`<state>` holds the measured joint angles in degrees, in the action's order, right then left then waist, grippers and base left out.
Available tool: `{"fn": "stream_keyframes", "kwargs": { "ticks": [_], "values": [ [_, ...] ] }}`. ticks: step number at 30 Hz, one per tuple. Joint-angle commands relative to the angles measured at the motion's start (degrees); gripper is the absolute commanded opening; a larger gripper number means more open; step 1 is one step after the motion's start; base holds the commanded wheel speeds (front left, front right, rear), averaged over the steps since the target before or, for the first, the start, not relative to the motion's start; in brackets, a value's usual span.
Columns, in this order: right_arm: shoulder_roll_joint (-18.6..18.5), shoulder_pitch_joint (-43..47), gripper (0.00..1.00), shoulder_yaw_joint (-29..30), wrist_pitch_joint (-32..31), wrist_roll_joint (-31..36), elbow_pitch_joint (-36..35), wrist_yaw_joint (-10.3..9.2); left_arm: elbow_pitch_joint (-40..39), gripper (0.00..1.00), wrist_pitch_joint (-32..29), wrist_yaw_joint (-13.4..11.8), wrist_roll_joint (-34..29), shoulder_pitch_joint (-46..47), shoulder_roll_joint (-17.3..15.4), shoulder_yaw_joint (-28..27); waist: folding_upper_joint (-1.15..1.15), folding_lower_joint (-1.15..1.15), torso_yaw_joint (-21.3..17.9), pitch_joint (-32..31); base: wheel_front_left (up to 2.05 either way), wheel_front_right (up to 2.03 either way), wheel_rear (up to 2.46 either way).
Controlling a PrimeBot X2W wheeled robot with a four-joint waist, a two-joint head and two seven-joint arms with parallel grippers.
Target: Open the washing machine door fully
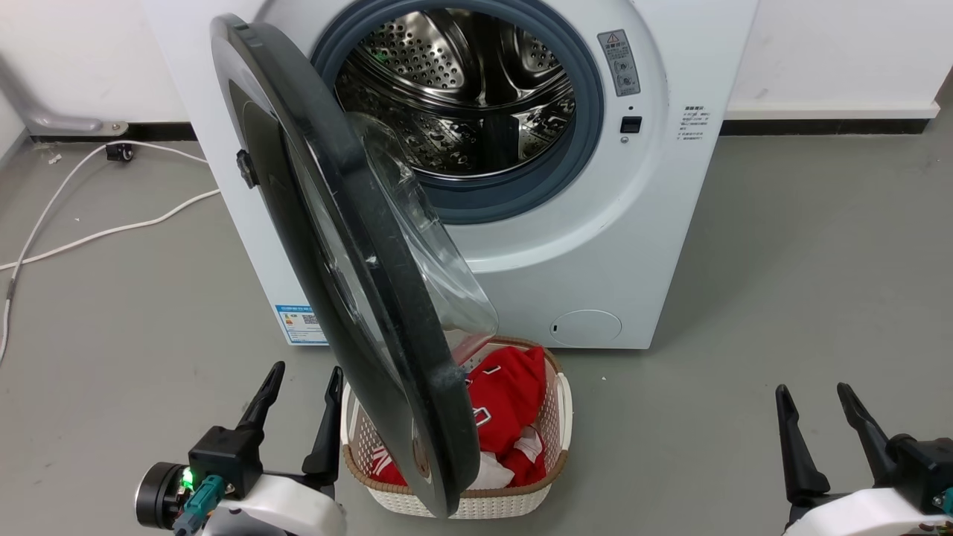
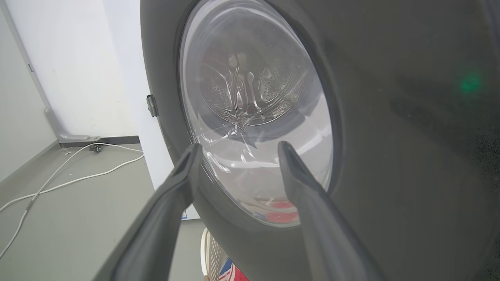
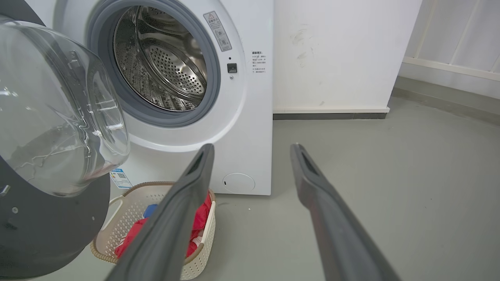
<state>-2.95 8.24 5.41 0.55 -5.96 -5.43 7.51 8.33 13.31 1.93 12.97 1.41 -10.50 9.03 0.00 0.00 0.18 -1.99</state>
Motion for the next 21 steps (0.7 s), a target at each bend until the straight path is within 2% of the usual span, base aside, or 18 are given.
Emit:
{"fn": "stream_keyframes", "kwargs": {
  "ticks": [1, 8, 9, 10, 11, 12, 21],
  "values": [
    [0.1, -0.6, 1.00, 0.0, 0.3, 0.1, 0.1, -0.02, 0.1, 1.00, 0.2, -0.3, 0.3, 0.3, -0.3, 0.1, 0.00, 0.00, 0.0, -0.1, 0.00, 0.00, 0.00],
    [0.1, -0.5, 1.00, 0.0, 0.5, -0.2, 0.4, -0.02, 0.0, 1.00, -0.1, -0.5, 0.6, 0.2, -0.6, 0.4, 0.00, 0.00, 0.0, -0.2, 0.00, 0.00, 0.00],
    [0.1, -0.5, 1.00, -0.1, 0.5, -0.3, 0.4, -0.02, 0.0, 0.89, -0.3, -0.5, 0.7, 0.1, -0.6, 0.4, 0.00, 0.00, 0.0, -0.2, 0.00, 0.00, 0.00],
    [0.1, -0.6, 1.00, 0.0, 0.6, -0.3, 0.5, -0.02, 0.1, 0.40, -0.4, -0.4, 0.8, 0.1, -0.7, 0.5, 0.00, 0.00, -0.1, -0.2, 0.00, 0.00, 0.00],
    [0.1, -0.7, 1.00, 0.0, 0.7, -0.2, 0.6, -0.02, 0.1, 0.09, -0.6, -0.4, 0.9, 0.1, -0.7, 0.5, 0.00, 0.00, -0.1, -0.2, 0.00, 0.00, 0.00],
    [0.1, -0.7, 1.00, 0.0, 0.8, -0.2, 0.6, -0.02, 0.0, 0.00, -0.8, -0.4, 0.9, 0.1, -0.7, 0.6, 0.00, 0.00, -0.1, -0.2, 0.00, 0.00, 0.00],
    [0.1, -0.8, 1.00, 0.2, 0.9, 0.1, 0.9, -0.02, -3.0, 0.00, -2.9, -1.7, 1.7, 1.9, -1.6, -0.6, 0.00, 0.00, 0.6, -0.5, 0.00, 0.00, 0.00]
  ]
}}
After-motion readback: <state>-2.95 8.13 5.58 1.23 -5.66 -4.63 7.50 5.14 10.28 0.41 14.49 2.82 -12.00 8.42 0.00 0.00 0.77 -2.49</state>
